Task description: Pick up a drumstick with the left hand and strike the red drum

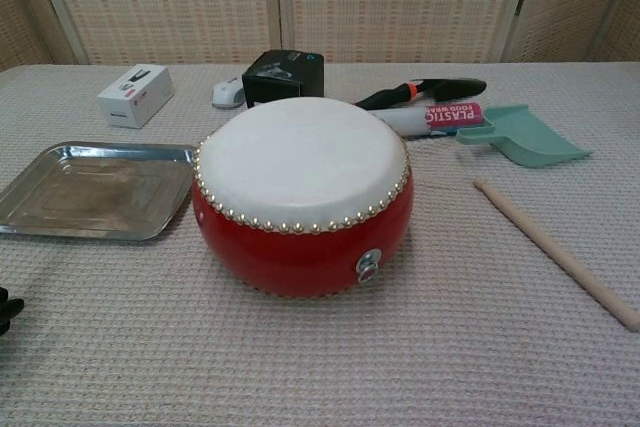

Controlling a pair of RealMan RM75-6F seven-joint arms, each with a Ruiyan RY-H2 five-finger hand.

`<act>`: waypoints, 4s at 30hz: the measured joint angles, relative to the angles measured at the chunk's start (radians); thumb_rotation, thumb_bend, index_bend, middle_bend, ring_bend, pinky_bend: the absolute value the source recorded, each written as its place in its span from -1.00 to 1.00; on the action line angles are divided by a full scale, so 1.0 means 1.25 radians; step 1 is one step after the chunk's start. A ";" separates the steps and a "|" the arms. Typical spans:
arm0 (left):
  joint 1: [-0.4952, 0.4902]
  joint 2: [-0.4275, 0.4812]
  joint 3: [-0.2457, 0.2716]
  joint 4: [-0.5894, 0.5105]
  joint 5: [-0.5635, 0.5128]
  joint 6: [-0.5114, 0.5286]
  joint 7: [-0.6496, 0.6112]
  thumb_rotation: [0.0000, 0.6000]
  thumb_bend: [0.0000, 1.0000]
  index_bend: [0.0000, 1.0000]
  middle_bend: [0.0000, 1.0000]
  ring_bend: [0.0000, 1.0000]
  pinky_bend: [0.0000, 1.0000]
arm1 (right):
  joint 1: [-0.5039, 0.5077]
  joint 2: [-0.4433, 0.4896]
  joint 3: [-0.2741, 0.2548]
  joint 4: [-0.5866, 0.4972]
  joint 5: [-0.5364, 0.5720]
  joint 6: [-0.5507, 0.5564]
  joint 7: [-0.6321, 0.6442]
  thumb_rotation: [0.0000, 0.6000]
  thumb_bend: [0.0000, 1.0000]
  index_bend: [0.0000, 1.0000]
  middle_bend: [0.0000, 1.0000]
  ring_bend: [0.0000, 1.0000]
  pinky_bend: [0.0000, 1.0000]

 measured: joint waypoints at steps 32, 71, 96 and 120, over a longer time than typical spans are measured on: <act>-0.172 0.091 -0.205 -0.103 0.008 0.025 1.000 1.00 0.20 1.00 1.00 1.00 1.00 | 0.023 0.012 0.023 0.032 -0.008 -0.001 0.037 1.00 -0.51 -0.82 -0.74 -1.00 -0.93; -0.359 0.099 -0.247 -0.299 -0.217 -0.228 1.641 1.00 0.19 1.00 1.00 1.00 1.00 | 0.032 -0.001 0.019 0.105 0.004 -0.016 0.131 1.00 -0.51 -0.82 -0.74 -1.00 -0.93; -0.361 0.134 -0.220 -0.366 -0.231 -0.196 1.687 1.00 0.20 1.00 1.00 1.00 1.00 | 0.032 -0.004 0.017 0.107 0.008 -0.017 0.135 1.00 -0.51 -0.82 -0.74 -1.00 -0.93; -0.364 0.152 -0.251 -0.396 -0.267 -0.167 1.616 1.00 0.20 1.00 1.00 1.00 1.00 | 0.031 -0.007 0.015 0.106 0.009 -0.016 0.133 1.00 -0.51 -0.82 -0.74 -1.00 -0.93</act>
